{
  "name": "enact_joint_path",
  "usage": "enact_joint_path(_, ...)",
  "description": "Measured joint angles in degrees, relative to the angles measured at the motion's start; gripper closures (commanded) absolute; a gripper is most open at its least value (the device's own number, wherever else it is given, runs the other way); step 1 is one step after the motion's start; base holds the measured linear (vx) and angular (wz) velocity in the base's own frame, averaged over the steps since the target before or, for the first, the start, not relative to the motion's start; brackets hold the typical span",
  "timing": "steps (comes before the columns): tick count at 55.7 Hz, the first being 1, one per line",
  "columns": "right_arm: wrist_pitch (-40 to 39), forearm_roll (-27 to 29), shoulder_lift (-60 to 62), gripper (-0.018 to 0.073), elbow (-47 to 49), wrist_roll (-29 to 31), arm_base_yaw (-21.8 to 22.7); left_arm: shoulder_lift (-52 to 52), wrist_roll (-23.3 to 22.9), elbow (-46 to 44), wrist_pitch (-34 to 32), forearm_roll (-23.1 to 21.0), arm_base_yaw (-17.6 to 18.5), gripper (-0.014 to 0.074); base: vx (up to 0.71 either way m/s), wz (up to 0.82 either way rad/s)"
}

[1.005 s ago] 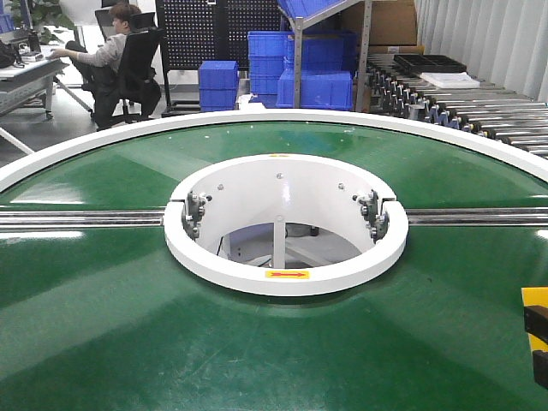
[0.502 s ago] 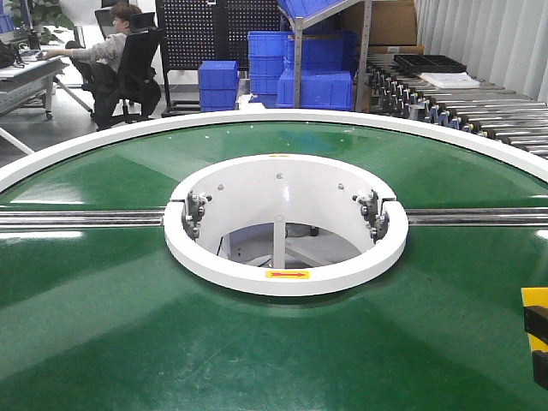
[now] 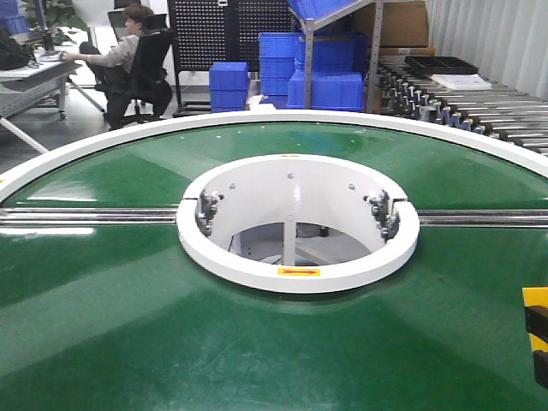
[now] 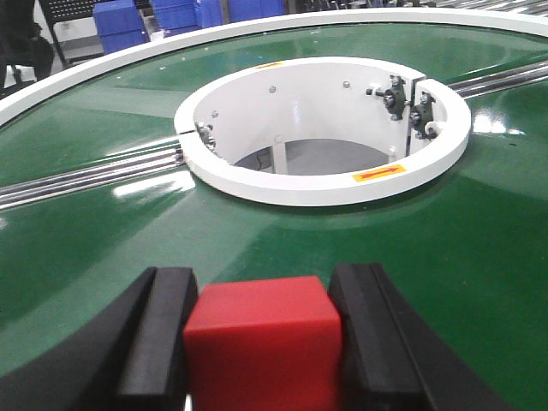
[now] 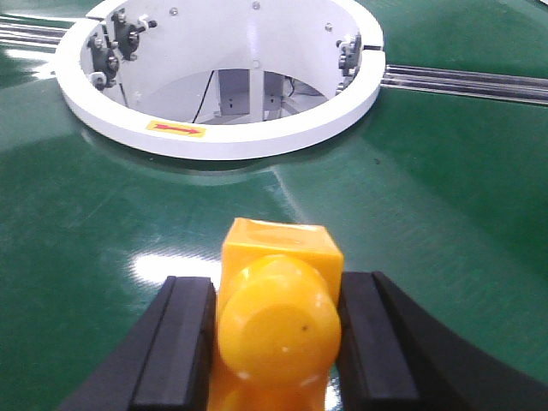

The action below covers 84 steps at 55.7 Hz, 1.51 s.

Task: Pick red and yellow blocks into blue bin
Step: 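Drive the base to the blue bin holding both blocks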

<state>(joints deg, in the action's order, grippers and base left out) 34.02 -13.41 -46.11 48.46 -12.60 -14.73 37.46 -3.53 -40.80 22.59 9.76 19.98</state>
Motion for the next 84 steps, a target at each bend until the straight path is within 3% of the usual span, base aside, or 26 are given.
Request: enact_joint_path(84, 0.06, 0.00, 0.00, 0.0568, 0.00, 0.00, 0.00, -0.02, 0.00, 0.00, 0.00, 0.00, 0.00, 0.0594, -0.11, 0.49)
